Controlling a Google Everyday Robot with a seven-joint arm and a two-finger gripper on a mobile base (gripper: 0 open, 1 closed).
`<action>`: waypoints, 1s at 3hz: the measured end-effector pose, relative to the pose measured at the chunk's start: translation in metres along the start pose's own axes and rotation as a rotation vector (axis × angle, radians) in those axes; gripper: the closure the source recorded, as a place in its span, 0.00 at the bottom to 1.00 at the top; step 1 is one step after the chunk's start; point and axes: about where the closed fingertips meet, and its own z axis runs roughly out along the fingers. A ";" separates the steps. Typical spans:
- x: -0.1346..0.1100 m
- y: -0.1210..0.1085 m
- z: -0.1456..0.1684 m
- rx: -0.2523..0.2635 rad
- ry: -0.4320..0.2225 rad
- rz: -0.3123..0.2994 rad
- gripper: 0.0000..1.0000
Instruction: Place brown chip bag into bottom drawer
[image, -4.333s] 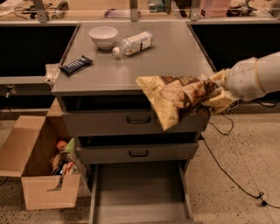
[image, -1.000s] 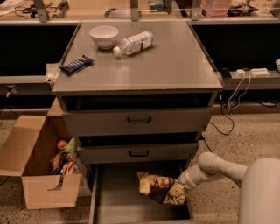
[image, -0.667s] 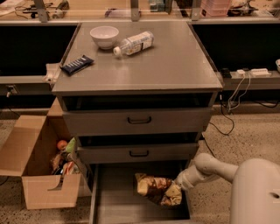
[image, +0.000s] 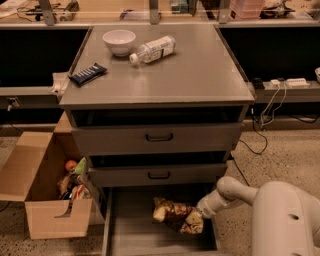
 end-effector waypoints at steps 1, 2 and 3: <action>-0.001 -0.002 0.008 -0.009 0.006 0.003 1.00; -0.002 -0.002 0.015 -0.021 0.013 0.007 0.74; -0.002 -0.002 0.015 -0.021 0.013 0.007 0.51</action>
Offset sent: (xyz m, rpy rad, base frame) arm 0.0057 0.0093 -0.0137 0.0011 0.0285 0.0095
